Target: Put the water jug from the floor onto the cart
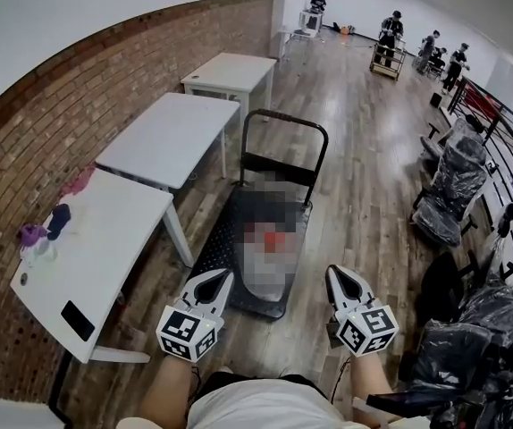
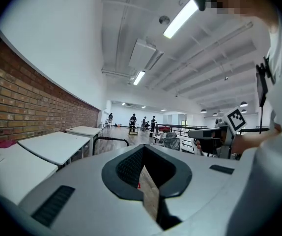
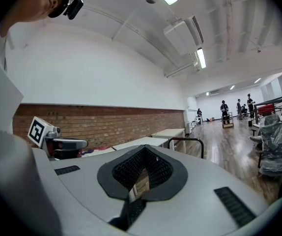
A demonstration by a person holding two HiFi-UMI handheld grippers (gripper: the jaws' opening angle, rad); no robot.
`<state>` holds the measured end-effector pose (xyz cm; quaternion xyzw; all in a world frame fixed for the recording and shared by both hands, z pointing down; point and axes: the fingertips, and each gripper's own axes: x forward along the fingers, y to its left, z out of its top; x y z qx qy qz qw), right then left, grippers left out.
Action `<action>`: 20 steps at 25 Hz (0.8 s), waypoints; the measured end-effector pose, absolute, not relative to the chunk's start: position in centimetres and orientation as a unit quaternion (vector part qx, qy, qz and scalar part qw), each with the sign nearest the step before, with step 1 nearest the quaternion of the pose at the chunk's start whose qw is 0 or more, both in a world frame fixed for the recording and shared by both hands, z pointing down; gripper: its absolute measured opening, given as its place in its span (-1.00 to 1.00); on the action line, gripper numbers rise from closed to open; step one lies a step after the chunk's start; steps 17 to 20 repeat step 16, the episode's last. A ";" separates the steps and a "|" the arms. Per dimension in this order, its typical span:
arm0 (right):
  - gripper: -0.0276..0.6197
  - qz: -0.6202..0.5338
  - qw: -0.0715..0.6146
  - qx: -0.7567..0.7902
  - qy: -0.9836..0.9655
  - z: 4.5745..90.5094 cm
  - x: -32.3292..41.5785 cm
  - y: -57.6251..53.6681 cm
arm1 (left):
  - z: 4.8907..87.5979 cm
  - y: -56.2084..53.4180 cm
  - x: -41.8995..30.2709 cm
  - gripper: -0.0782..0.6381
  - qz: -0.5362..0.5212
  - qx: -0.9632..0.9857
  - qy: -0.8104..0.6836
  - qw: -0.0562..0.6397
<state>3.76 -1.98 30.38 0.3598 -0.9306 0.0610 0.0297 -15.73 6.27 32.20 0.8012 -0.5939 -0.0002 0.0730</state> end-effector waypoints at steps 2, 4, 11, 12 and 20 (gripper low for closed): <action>-0.91 0.060 0.029 0.358 -0.931 30.2 3.2 -1.8 | 32.2 6.4 -16.2 -0.78 -0.002 0.802 -0.593 0.074; -0.91 0.059 0.028 0.360 -0.931 30.1 3.2 -1.7 | 32.2 6.4 -16.4 -0.78 -0.005 0.802 -0.593 0.074; -0.91 0.051 0.034 0.391 -0.918 29.8 4.7 -2.5 | 31.9 5.6 -15.4 -0.78 -0.013 0.810 -0.582 0.069; -0.91 0.051 0.036 0.394 -0.917 29.8 4.9 -2.6 | 31.9 5.6 -15.2 -0.78 -0.012 0.811 -0.581 0.069; -0.91 0.050 0.038 0.400 -0.914 29.6 5.4 -3.0 | 31.5 5.0 -14.6 -0.78 -0.011 0.813 -0.579 0.063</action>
